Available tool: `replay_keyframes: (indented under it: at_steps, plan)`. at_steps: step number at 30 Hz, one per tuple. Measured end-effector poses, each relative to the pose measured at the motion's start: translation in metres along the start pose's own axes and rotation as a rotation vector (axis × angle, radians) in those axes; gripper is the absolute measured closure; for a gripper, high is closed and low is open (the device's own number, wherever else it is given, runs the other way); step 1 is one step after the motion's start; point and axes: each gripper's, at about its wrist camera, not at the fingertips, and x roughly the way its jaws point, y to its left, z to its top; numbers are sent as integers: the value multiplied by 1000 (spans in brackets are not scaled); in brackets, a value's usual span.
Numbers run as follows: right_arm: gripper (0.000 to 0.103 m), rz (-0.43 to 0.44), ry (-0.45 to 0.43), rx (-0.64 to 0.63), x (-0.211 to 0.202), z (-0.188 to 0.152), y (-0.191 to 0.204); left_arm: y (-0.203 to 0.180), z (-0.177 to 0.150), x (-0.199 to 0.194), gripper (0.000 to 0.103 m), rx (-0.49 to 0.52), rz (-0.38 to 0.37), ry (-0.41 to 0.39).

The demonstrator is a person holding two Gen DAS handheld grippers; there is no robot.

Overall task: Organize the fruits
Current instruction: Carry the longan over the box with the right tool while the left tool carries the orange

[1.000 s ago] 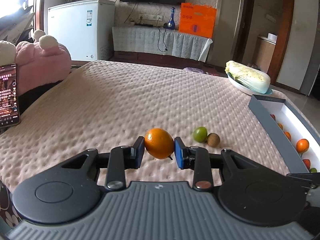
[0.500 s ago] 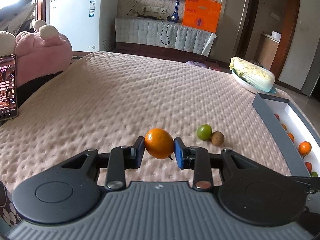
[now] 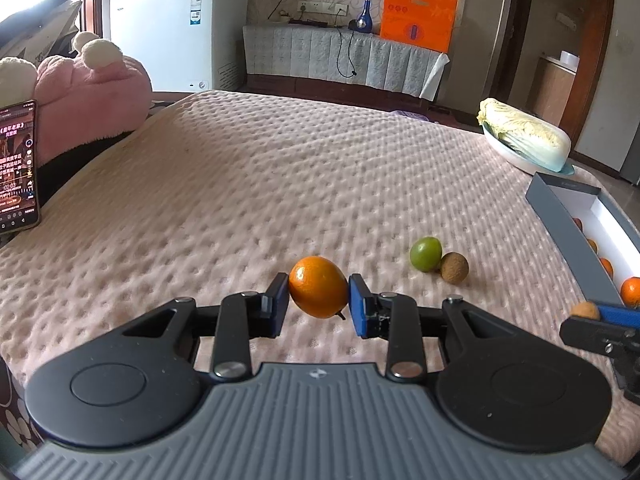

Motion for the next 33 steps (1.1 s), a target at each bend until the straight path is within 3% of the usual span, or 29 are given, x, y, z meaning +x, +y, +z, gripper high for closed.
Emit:
replay_keyframes:
  at_steps: [18,33]
  plan:
    - [79,51,-68,60,-15,-2,-13,-31,-9,3,66,89,-26,-34]
    - [79,-46,-114,145,-33,-5,-44,-46,-12,-3,66,119,-51,-57]
